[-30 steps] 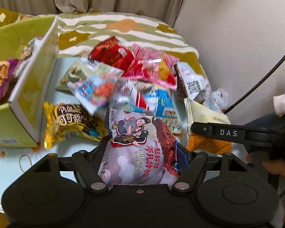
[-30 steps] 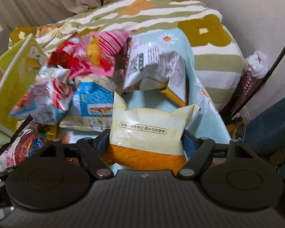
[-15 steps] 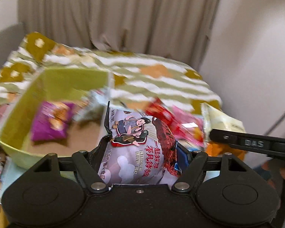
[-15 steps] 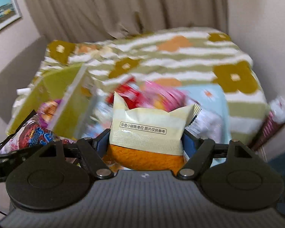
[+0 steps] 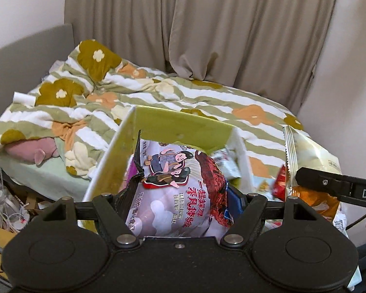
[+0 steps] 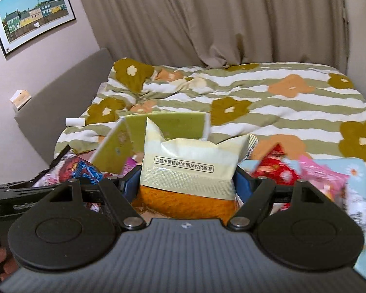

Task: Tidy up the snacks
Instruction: 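Drop the white-red bag in the box with the left gripper while the right drops its bag, then grasp a shrimp-chip bag with the left gripper while the right grasps a white TATRE bag, then carry both bags over the box and open both grippers to drop them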

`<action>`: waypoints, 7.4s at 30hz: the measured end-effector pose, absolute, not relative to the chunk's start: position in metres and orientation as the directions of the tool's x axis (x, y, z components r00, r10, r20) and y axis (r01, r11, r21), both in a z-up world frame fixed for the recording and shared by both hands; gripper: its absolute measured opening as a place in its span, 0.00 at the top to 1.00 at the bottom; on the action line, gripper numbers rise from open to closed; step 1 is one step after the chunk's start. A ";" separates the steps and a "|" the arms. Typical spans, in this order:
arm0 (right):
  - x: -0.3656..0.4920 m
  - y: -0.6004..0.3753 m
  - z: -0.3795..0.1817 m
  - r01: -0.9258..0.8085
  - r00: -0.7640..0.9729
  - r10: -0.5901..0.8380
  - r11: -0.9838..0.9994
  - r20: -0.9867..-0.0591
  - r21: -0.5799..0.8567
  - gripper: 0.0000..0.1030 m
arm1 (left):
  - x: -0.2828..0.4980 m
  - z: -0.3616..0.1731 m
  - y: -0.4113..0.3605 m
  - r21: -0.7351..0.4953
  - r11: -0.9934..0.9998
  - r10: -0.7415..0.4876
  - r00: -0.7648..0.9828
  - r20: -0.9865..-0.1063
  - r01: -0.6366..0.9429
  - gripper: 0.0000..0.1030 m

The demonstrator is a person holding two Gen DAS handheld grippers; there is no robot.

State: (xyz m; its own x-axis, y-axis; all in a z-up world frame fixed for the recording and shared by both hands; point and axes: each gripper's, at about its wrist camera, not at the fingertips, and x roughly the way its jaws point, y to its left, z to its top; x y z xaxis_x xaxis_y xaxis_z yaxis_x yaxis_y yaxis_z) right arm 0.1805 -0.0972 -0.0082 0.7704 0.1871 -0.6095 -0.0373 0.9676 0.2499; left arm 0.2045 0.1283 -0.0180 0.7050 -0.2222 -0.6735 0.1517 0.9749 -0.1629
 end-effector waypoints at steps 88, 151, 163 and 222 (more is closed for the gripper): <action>0.097 -0.227 -0.009 0.286 0.739 -0.158 0.954 -0.655 0.092 0.00 | 0.164 -0.030 -0.044 0.071 0.786 -0.425 0.620 -0.659 0.614 0.00; 0.178 -0.364 -0.182 0.188 0.497 -0.062 0.981 -0.865 0.038 0.01 | 0.168 -0.171 -0.164 0.336 0.528 -0.189 0.494 -0.848 0.780 0.39; 0.159 -0.366 -0.172 0.221 0.511 -0.047 0.972 -0.858 0.079 0.18 | 0.159 -0.153 -0.156 0.345 0.574 -0.199 0.535 -0.821 0.743 0.39; 0.358 -0.052 -0.037 -0.067 0.709 0.158 0.985 -0.687 0.158 0.17 | 0.364 -0.070 0.097 0.213 0.886 -0.108 0.630 -0.769 0.413 0.08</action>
State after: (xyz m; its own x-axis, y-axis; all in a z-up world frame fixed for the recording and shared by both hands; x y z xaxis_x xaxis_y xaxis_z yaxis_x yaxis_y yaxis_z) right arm 0.3577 -0.0517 -0.0374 0.7093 0.1582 -0.6869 -0.0667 0.9852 0.1580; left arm 0.3636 0.0971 -0.0704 0.6295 -0.1079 -0.7695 0.4126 0.8856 0.2134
